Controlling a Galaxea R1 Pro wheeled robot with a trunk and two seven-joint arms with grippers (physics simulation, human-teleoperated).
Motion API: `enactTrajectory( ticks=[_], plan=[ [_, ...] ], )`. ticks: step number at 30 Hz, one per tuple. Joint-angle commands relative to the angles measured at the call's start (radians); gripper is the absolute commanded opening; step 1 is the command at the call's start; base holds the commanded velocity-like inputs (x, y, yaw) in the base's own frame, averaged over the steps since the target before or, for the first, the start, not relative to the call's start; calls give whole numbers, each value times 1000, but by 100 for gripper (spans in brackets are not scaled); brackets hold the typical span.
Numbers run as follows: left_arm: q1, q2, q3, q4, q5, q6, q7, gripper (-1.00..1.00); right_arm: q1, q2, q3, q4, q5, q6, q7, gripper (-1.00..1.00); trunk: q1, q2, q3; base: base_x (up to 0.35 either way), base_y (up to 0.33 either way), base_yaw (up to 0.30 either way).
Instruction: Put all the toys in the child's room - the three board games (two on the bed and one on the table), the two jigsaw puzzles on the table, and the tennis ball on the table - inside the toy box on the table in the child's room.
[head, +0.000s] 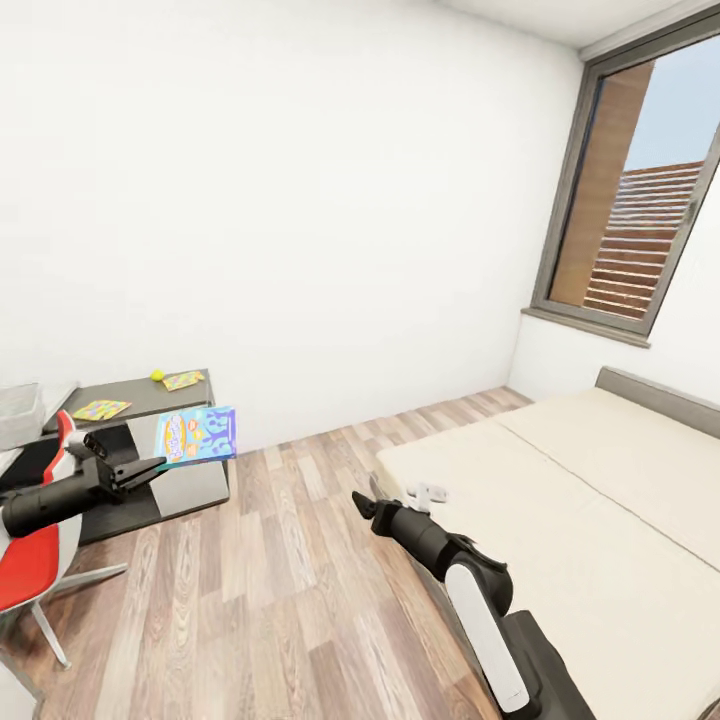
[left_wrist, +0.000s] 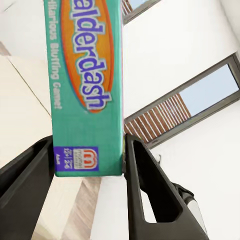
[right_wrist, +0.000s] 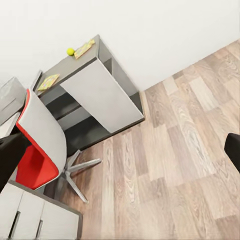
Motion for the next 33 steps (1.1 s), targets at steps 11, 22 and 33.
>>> enactTrajectory(
  ticks=[11, 22, 33],
  plan=[
    [-1, 1, 5, 0, 5, 11, -11, -100, -1, 0, 1, -1, -9, 4, -6, 100, 1, -2, 3, 0, 0, 276],
    [-1, 2, 6, 0, 5, 11, -10, -100, -1, -1, 24, -5, -7, 3, -6, 100, 1, -2, 5, 183, 0, 80],
    [-1, 2, 5, 0, 6, 11, -12, -100, -1, -1, 30, -2, -7, 3, -7, 100, 1, -2, 1, 311, 85, 126]
  ],
)
